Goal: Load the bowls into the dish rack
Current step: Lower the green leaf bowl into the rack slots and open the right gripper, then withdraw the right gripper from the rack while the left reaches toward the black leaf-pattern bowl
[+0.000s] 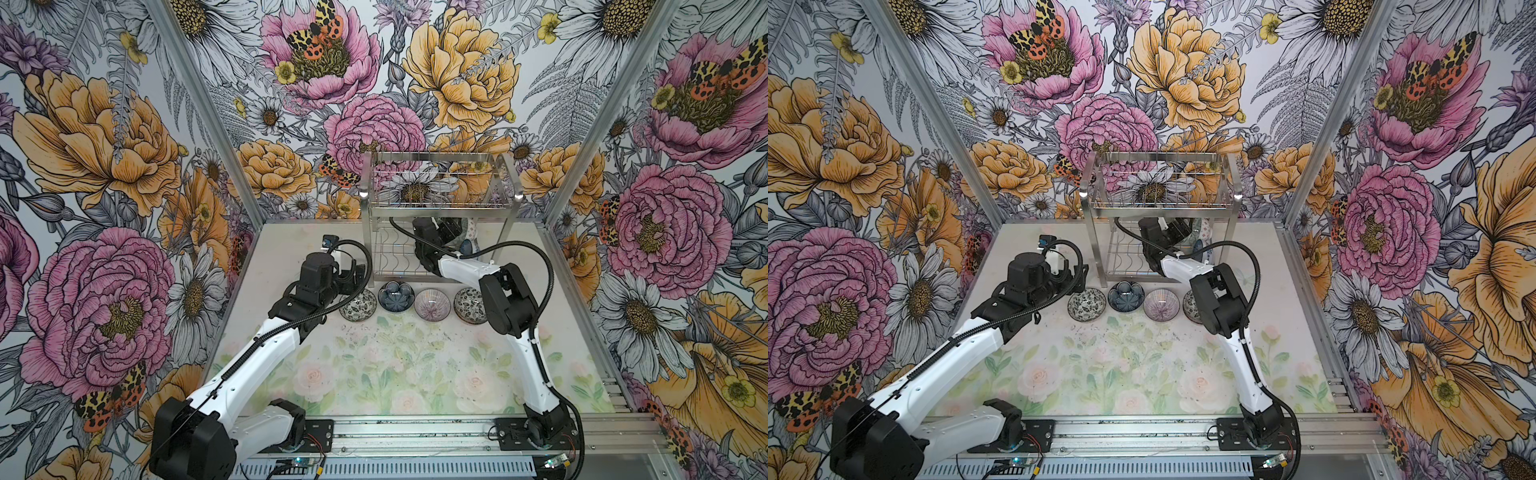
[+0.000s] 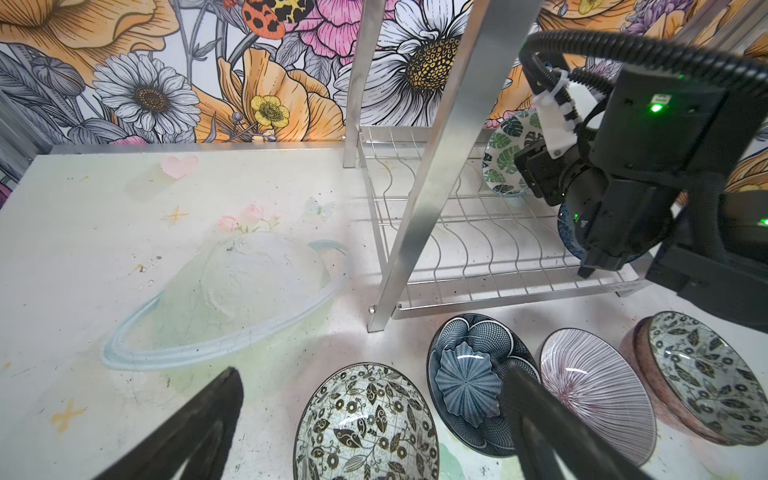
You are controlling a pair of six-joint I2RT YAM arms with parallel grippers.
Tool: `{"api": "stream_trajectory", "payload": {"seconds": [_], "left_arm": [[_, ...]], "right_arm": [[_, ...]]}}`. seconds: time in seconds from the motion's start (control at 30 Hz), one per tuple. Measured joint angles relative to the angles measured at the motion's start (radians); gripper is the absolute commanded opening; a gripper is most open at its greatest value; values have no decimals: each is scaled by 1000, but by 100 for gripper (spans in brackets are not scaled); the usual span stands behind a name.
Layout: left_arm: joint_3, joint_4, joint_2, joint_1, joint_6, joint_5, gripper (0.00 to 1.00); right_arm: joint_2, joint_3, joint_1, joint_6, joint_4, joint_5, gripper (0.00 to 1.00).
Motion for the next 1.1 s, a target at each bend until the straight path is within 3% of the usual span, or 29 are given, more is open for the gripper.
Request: {"api": "stream_trajectory", "payload": {"seconds": [0.07, 0.6, 0.87, 1.1], "left_arm": [[0, -1, -5, -5, 0, -1, 99], [-1, -10, -45, -70, -12, -76, 99], [-1, -11, -48, -95, -22, -103, 99], [0, -6, -29, -146, -26, -106, 99]], "right_arm": [[-39, -44, 9, 16, -9, -26, 100], [-418, -424, 110, 193, -134, -278, 100], [-723, -650, 91, 320, -192, -483, 100], [-984, -760, 10, 449, -276, -648, 100]]}}
